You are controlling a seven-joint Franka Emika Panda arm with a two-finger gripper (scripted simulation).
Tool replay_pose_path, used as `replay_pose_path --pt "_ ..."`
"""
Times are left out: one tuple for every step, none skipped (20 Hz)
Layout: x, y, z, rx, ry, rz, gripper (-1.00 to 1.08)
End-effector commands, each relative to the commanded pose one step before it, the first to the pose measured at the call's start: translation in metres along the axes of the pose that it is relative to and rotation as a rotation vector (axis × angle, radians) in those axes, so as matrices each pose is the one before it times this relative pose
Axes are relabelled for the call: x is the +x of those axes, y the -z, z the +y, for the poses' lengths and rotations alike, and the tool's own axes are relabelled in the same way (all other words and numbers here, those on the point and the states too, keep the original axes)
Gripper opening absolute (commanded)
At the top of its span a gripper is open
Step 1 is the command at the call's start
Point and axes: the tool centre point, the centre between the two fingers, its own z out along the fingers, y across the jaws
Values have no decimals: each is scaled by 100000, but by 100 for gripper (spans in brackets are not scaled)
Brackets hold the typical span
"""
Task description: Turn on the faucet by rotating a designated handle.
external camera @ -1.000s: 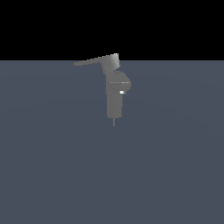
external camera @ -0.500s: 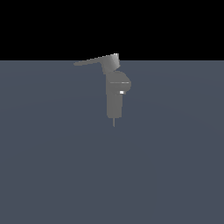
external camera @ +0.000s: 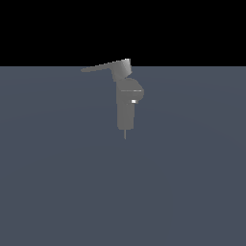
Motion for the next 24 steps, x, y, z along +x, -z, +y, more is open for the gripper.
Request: replay_pose_path --pt "845 -703 -1482 -580 -6104 -424 -100" --pt "290 -302 -602 -266 -2383 -133 -100" --pt "270 -314 -610 -275 -2380 -118 -100" --pt "251 -326 -617 -283 -2378 -101 -100" --pt "231 -337 -623 -291 -2377 -85 -100" --pt "211 -349 -629 -297 -2375 -68 -100" --pt "191 -361 -633 -303 -2371 -51 -100" --pt "171 -373 -637 -309 -2370 -34 -100" --pt "149 -385 -640 -313 -2365 -17 -100" --pt "128 -396 -643 -317 -2362 1 -100" --pt "107 -408 -644 -320 -2359 18 -100" --pt "86 -419 -644 -322 -2355 36 -100" --pt "65 -431 -644 -324 -2351 54 -100" --pt "43 -442 -643 -325 -2347 71 -100" --pt "22 -453 -641 -325 -2343 89 -100" --pt "0 -464 -638 -324 -2337 106 -100" --pt "-21 -476 -634 -322 -2334 124 -100" --pt "-42 -487 -630 -320 -2328 141 -100" --pt "-63 -497 -624 -317 -2323 158 -100" --pt "-83 -508 -618 -314 -2318 175 -100" --pt "-105 -519 -611 -309 -2311 192 -100" --pt "-125 -530 -603 -304 -2306 209 -100" --pt "-144 -534 -588 -295 -2276 222 -100" --pt "-155 -519 -552 -276 -2166 227 -100"
